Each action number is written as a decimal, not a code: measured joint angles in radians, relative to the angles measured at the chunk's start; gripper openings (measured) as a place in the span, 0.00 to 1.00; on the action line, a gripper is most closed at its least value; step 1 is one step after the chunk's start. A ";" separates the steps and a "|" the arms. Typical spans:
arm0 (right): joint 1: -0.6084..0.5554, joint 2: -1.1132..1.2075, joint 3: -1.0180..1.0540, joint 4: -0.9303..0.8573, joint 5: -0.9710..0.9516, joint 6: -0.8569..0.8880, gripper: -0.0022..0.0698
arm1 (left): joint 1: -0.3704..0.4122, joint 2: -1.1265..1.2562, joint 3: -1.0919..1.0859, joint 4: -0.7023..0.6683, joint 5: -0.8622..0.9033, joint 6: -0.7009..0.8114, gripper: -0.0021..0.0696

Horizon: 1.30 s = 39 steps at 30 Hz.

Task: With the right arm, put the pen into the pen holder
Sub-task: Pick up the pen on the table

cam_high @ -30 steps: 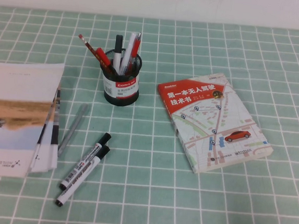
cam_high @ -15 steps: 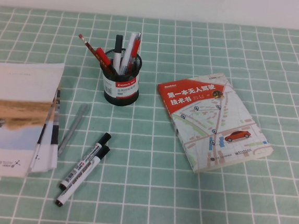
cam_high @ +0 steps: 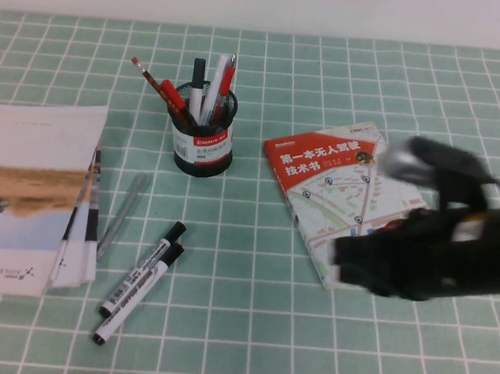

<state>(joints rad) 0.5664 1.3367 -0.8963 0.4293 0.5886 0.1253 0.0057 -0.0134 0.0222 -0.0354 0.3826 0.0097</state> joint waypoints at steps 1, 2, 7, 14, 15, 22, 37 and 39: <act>0.039 0.038 -0.027 -0.026 -0.003 0.034 0.00 | 0.000 0.000 0.000 0.000 0.000 0.000 0.02; 0.068 0.068 -0.050 -0.048 -0.006 0.065 0.00 | 0.000 0.000 0.000 0.000 0.000 0.000 0.02; 0.208 0.251 -0.212 -0.099 -0.012 0.156 0.00 | 0.000 0.000 0.000 0.000 0.000 0.000 0.02; 0.324 0.487 -0.467 -0.116 0.002 0.201 0.00 | 0.000 0.000 0.000 0.000 0.000 0.000 0.02; 0.332 0.517 -0.503 -0.127 0.013 0.215 0.00 | 0.000 0.000 0.000 0.000 0.000 0.000 0.02; 0.350 0.677 -0.714 -0.194 0.152 0.296 0.04 | 0.000 0.000 0.000 0.000 0.000 0.000 0.02; 0.350 0.824 -0.913 -0.358 0.279 0.547 0.54 | 0.000 0.000 0.000 0.000 0.000 0.000 0.02; 0.350 0.843 -0.921 -0.359 0.265 0.556 0.54 | 0.000 0.000 0.000 0.000 0.000 0.000 0.02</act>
<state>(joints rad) 0.9167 2.1796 -1.8173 0.0702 0.8535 0.6816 0.0057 -0.0134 0.0222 -0.0354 0.3826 0.0097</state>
